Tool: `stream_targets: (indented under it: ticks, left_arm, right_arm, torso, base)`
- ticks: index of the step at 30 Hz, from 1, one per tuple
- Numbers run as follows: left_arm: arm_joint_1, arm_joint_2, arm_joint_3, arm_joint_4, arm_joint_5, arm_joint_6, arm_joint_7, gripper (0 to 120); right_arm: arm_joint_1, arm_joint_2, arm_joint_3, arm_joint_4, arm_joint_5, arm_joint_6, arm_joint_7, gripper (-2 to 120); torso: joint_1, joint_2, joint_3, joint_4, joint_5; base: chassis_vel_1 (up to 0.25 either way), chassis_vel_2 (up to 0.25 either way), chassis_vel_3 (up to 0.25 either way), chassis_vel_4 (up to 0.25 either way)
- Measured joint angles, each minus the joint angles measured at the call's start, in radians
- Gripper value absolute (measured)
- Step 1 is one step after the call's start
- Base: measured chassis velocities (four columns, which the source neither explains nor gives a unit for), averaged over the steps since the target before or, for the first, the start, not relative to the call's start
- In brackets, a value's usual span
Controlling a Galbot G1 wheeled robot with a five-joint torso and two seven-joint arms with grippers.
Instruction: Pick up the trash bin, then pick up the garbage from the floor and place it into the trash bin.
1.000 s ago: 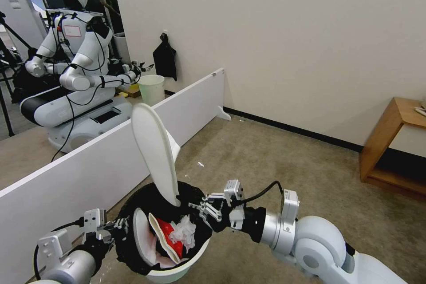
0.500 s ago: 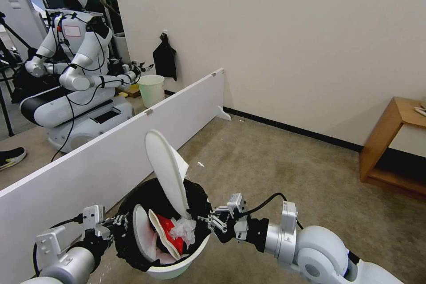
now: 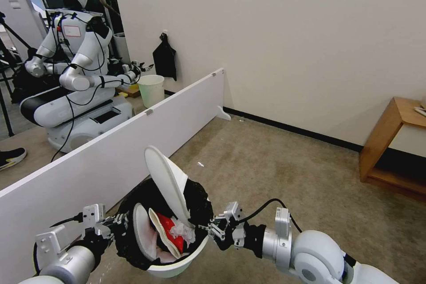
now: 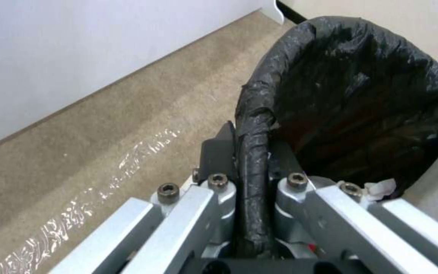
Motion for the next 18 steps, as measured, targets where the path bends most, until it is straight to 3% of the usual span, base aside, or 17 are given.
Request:
stream_targets:
  ticks: [6,13,17,18]
  left_arm:
    - [0.000,0.001,0.002,-0.001,-0.002,0.001,-0.001,4]
    - [0.004,0.001,0.011,-0.007,-0.018,0.007,-0.010,4]
    - [0.005,0.001,0.012,-0.011,-0.024,0.010,-0.013,4]
    - [0.005,0.001,0.012,-0.013,-0.027,0.011,-0.014,4]
  right_arm:
    - [0.006,-0.006,-0.013,0.000,-0.007,-0.018,0.003,0]
    - [0.008,-0.012,-0.030,-0.002,-0.028,-0.060,0.032,30]
    - [0.008,-0.014,-0.030,-0.002,-0.031,-0.062,0.035,39]
    - [0.008,-0.015,-0.030,-0.001,-0.033,-0.063,0.037,47]
  torso:
    - [0.000,0.000,0.000,0.0000,0.0000]
    - [0.000,0.000,0.000,0.0000,0.0000]
    - [0.000,0.000,0.000,0.0000,0.0000]
    - [0.000,0.000,0.000,0.0000,0.0000]
  base:
    - [0.000,0.000,0.000,0.000]
    - [0.000,0.000,0.000,0.000]
    - [0.000,0.000,0.000,0.000]
    - [0.000,0.000,0.000,0.000]
